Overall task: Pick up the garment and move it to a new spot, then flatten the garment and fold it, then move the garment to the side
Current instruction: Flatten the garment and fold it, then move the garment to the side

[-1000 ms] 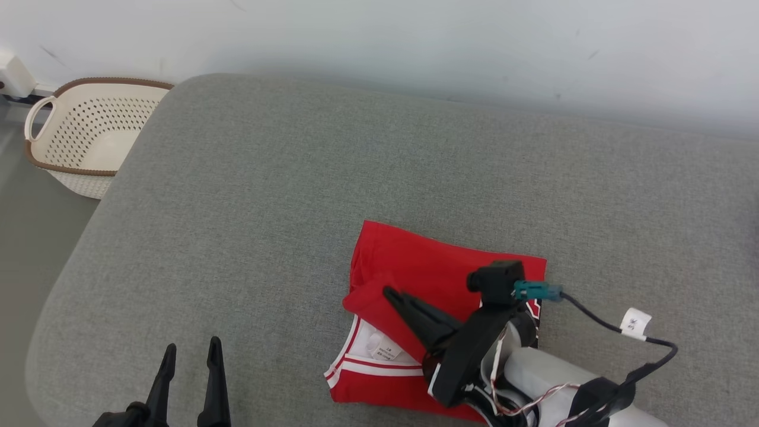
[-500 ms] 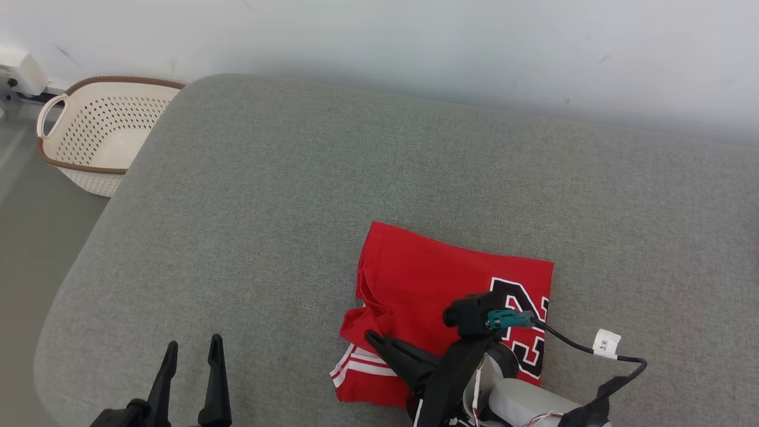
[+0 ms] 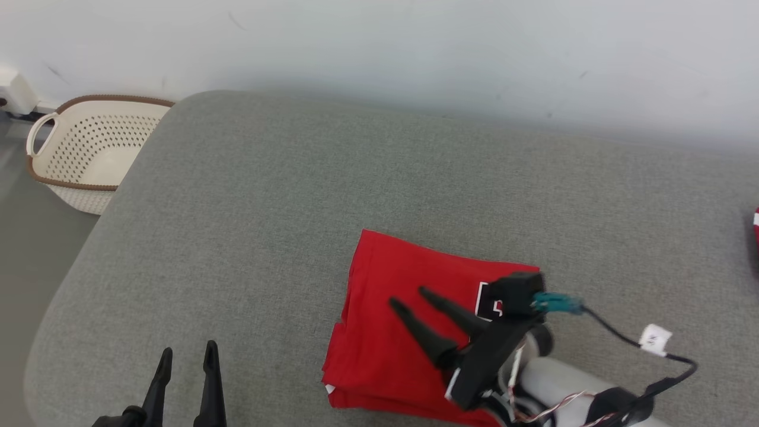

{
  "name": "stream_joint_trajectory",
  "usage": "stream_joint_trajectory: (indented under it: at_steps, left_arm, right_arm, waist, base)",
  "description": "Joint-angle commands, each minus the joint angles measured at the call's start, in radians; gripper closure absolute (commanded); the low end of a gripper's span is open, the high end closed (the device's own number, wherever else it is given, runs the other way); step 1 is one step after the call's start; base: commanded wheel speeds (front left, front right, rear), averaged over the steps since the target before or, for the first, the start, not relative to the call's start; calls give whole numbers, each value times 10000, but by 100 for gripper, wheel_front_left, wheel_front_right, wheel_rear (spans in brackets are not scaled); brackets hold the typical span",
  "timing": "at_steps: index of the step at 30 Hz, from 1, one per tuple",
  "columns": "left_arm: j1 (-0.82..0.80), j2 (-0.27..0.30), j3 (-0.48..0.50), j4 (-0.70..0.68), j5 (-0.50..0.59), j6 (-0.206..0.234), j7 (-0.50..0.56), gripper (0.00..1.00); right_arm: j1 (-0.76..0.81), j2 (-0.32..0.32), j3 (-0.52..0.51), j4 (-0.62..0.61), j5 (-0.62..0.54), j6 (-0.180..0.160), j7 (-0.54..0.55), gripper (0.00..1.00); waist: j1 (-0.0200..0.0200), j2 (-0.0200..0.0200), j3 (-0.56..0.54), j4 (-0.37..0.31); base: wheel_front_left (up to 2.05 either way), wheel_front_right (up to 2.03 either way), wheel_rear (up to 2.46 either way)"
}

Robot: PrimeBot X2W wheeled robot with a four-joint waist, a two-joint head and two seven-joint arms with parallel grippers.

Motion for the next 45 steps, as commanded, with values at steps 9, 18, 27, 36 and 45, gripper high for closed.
stream_joint_trajectory:
  at_steps: [9,18,27,36,45]
  left_arm:
    - [341,8,223,-178,191,21,-41,0]
    - [384,8,210,-231,205,65,-41,0]
    - [261,8,176,-260,162,74,-41,0]
    - [199,7,156,-237,79,73,-41,0]
    - [149,8,109,-218,18,152,-41,0]
  right_arm:
    - [85,-700,-1264,1352,-487,5,-307,0]
    - [571,-915,-1724,2053,-464,5,-121,0]
    - [918,-751,-1681,2133,-106,5,529,0]
    - [1215,-530,-1527,2068,167,5,1113,0]
    - [1265,-413,-1296,1626,317,5,1371,100]
  waist:
    - [1,0,-145,-398]
    - [1,0,-99,-668]
    - [1,0,64,-727]
    - [1,0,204,-651]
    - [1,0,277,-632]
  base:
    - [0,0,0]
    - [0,0,0]
    - [0,0,0]
    - [0,0,0]
    - [0,0,0]
